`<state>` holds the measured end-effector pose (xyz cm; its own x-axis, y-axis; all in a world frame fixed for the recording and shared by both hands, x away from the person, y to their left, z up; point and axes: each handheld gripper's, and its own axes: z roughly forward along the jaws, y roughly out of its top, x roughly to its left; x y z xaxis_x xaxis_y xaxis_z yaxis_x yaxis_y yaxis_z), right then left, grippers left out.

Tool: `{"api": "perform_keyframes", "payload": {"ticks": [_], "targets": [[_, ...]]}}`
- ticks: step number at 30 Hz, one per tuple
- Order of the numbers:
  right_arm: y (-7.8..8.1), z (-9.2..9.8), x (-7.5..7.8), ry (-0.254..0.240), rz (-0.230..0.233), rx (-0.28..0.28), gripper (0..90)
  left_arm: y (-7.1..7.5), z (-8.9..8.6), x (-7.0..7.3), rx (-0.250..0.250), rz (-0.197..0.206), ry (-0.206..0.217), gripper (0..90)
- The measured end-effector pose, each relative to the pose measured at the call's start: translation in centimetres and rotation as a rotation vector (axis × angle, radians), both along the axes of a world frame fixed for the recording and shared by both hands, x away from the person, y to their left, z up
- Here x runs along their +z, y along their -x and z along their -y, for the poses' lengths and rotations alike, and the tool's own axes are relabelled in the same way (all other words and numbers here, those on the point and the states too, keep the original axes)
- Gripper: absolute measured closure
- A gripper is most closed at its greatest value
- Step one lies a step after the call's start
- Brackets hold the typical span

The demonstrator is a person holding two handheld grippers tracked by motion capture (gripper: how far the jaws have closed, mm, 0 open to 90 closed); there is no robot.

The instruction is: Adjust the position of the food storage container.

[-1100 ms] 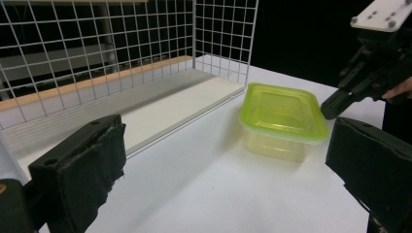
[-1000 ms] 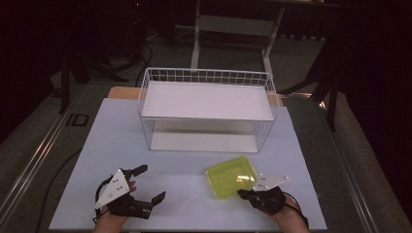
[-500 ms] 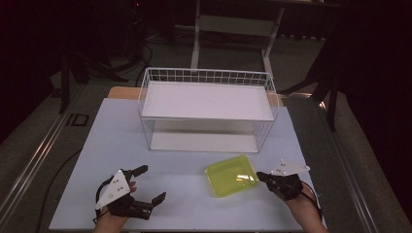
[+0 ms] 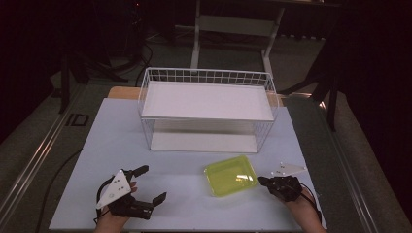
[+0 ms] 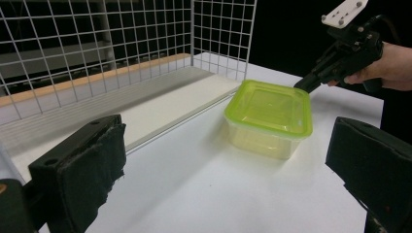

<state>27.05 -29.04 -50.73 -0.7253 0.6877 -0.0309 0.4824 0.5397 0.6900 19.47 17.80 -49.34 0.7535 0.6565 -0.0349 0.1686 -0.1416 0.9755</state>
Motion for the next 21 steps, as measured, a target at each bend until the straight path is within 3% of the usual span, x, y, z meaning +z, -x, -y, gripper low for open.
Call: {"api": "perform_keyframes", "payload": {"ticks": [13,15,17,21], "targets": [[0.9,-2.7,0.4,-0.049,-0.02,0.105,90.0,0.0,0.1,0.0,-0.003,-0.001,-0.004,1.5],[0.8,-2.7,0.5,-0.052,-0.019,0.099,90.0,0.1,0.0,0.0,-0.003,-0.002,0.001,1.5],[-0.1,-2.5,0.4,-0.032,-0.006,0.048,90.0,0.1,0.0,0.0,-0.002,0.0,0.0,1.5],[-1.0,-2.3,-0.4,-0.018,-0.03,0.021,90.0,0.1,0.0,0.0,-0.002,-0.002,0.0,1.5]]}}
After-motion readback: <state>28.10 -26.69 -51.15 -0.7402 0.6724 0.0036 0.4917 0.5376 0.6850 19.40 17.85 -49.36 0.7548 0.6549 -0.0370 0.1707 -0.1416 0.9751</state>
